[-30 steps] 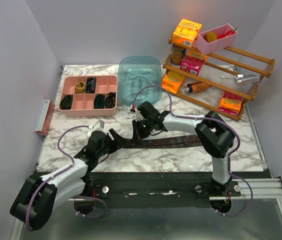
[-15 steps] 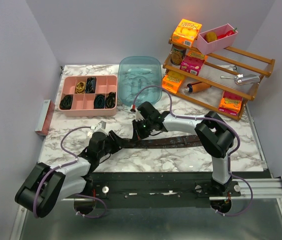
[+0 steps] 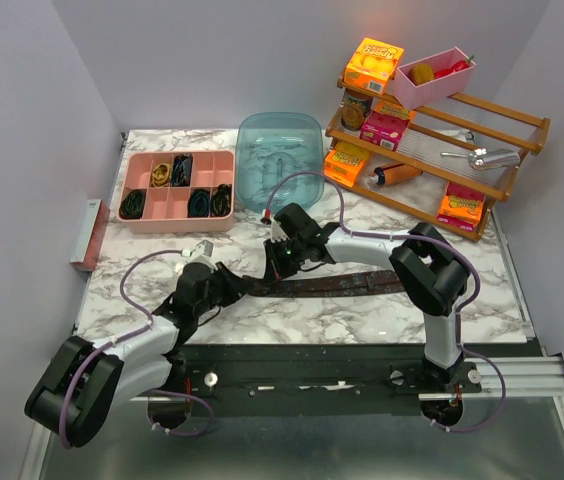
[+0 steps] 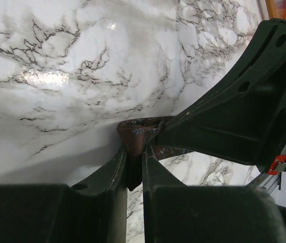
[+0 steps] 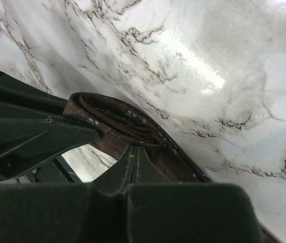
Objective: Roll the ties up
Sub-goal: Roll the tie at the center of the board.
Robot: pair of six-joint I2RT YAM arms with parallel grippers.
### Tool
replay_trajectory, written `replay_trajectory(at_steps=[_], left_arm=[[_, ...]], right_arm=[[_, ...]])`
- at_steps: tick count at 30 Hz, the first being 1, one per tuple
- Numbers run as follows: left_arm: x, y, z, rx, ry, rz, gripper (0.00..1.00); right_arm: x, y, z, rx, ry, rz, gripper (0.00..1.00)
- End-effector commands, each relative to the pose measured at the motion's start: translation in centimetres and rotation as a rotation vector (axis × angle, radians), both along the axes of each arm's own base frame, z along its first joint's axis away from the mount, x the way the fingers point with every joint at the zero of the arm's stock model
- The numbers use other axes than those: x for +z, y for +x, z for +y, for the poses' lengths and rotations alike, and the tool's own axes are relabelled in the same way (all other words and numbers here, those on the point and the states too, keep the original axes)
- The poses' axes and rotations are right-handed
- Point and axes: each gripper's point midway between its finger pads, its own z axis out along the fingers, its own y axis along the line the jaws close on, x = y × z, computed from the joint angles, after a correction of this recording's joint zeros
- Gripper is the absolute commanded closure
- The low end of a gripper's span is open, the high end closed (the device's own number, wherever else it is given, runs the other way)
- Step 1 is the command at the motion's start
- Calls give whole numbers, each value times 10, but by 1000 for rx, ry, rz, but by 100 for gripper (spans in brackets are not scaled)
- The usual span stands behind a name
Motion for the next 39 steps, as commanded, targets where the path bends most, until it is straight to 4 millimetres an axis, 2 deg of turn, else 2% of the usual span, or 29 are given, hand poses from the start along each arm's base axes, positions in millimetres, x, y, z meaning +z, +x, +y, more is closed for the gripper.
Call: replay_trajectory(at_steps=[1,12,13,18,19,20,22,23,25,32,39], left_arm=[[6,7,5,1,62,-18,100],[16,15,6,-14,196,-15,100],[13,12,6,-27,223,0,100],[26,19,0,-30,304,-20,100],[22,16,0,-39,333,3,100],[28,17,-6,-55,344,-12,100],[26,16,-5,-47,397,0,100],[33,17,-13,-58,403,-16,100],[31,17,-13,-50,445,-9,100],[43,20,-33,-76,489,-36,100],[42,20,-45,-93,526,-45,100]], right_arm=[[2,0,0,-5,-7,-15,100],[-2,1,3,-1,-10,-4,100],[-3,0,3,-1,-14,-3,100],[-6,1,6,0,-15,3,100],[-5,0,8,3,-12,2,99],[-8,0,8,2,-15,8,99],[-7,0,10,6,-12,7,100],[-8,0,10,4,-14,8,99],[-9,0,11,5,-14,9,100],[-12,0,12,1,-21,12,100],[-11,1,13,3,-16,14,100]])
